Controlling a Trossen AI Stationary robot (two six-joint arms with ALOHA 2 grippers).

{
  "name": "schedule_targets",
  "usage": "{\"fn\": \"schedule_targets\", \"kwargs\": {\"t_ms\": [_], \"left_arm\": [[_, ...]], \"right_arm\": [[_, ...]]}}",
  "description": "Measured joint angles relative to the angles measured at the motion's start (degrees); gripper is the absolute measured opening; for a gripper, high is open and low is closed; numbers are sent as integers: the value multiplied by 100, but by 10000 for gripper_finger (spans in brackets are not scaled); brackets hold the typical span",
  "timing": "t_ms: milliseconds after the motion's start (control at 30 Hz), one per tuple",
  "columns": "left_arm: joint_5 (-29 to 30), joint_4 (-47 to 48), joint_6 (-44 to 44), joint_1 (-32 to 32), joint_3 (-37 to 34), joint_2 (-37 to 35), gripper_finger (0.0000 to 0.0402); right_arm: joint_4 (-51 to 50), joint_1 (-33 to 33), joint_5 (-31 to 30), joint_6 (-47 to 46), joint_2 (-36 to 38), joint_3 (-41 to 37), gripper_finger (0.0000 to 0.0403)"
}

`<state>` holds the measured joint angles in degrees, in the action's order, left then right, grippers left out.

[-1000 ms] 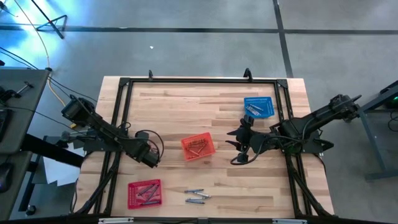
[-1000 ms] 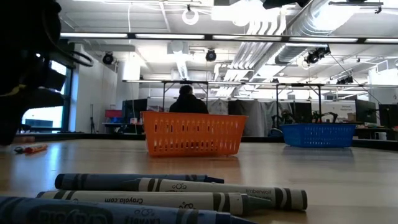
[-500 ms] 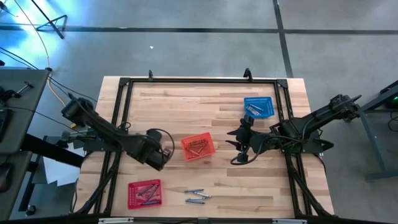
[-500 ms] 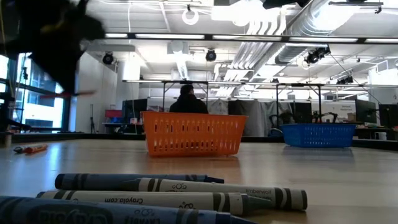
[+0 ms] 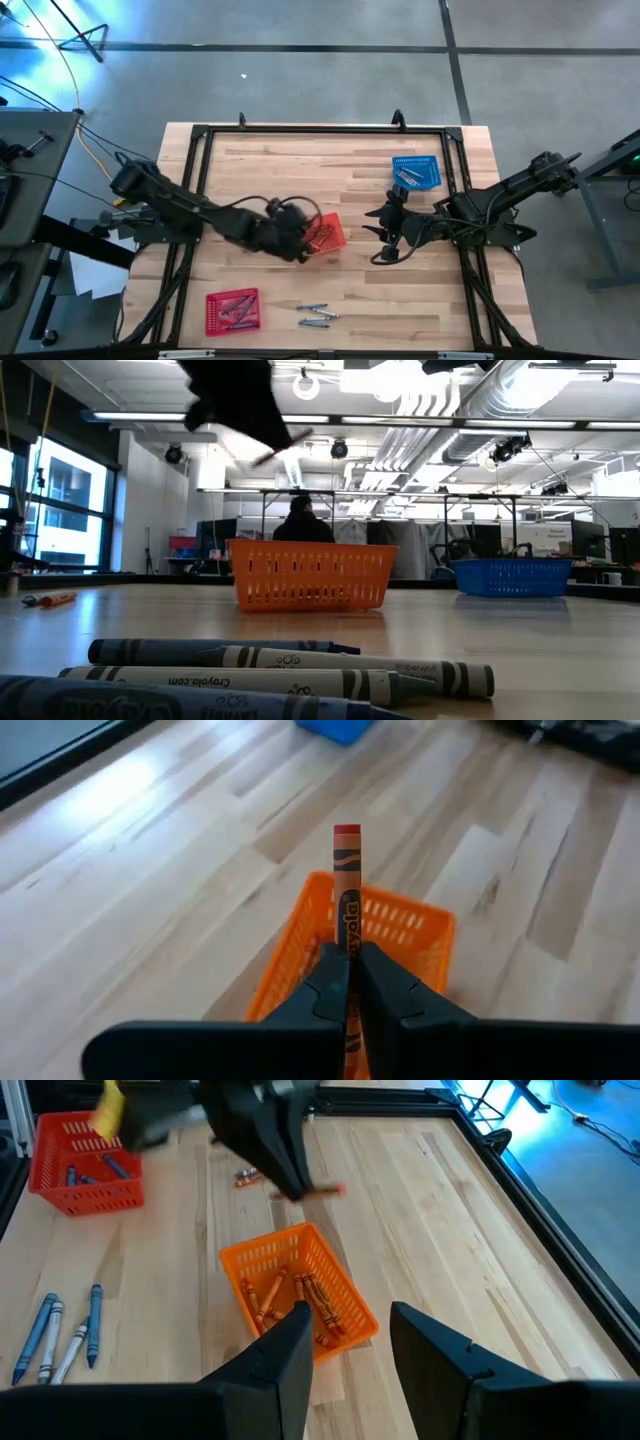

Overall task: Sort crayons
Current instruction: Put the left orange crayon into the orange bin

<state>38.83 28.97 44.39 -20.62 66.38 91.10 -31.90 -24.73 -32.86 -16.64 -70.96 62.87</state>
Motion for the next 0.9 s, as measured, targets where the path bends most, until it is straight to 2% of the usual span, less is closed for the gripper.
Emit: {"fn": "schedule_targets", "kwargs": {"t_ms": [100,267,533,733,900], "left_arm": [[-281,-227,-296,304,-1,340,0],[-781,-218,-307,692,-8,919,0],[-1575,-505,-301,947,-8,1502,0],[-1646,-541,-273,908,-6,1505,1],[-1734,-511,-307,888,-1,1490,18]], "right_arm": [[2,0,0,-2,0,0,129],[-1,0,0,-2,2,0,129],[-4,0,0,11,2,0,129],[-37,0,2,15,2,0,129],[-78,-1,3,15,2,0,129]]}}
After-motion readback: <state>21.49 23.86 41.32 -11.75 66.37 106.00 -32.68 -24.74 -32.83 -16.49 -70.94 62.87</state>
